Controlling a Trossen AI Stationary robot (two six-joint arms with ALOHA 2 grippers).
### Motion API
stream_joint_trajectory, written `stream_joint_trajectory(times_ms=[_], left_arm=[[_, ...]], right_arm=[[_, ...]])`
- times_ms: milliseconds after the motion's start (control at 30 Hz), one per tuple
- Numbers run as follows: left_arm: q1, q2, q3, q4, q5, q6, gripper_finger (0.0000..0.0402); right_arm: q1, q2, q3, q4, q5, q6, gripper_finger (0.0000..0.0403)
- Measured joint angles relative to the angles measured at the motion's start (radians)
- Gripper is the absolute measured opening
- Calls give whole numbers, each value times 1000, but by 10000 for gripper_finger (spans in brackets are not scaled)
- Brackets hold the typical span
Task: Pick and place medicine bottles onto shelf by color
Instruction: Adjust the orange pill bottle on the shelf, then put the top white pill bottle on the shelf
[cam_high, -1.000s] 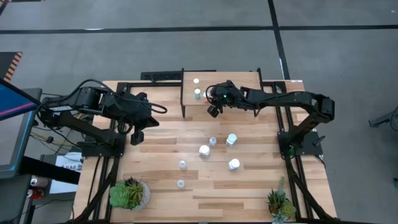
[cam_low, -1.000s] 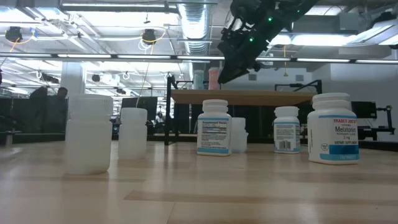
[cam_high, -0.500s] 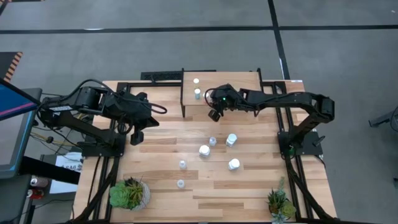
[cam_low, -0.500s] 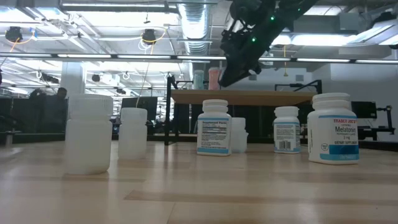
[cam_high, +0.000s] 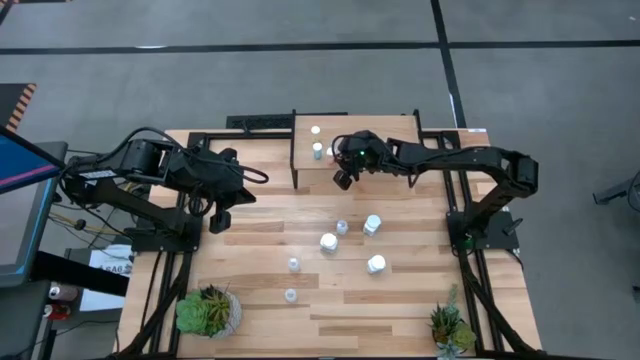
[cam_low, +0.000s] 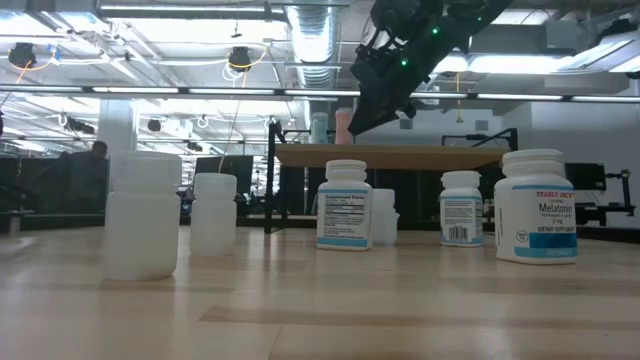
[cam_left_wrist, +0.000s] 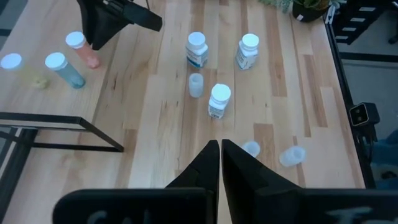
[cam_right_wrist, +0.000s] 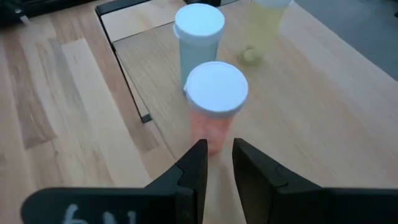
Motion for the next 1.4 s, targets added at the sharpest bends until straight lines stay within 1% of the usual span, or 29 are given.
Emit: stream_joint_trajectory(times_ms=[267, 1300, 1400], left_arm=[[0, 0, 0, -25, 0, -1, 4], [0, 0, 0, -22, 1, -18, 4], [0, 0, 0, -22, 3, -18, 4]], right_arm=[[-4, 0, 0, 43, 0, -1, 97], [-23, 0, 0, 43, 7, 2, 98], [-30, -33, 6, -32, 22, 26, 98]])
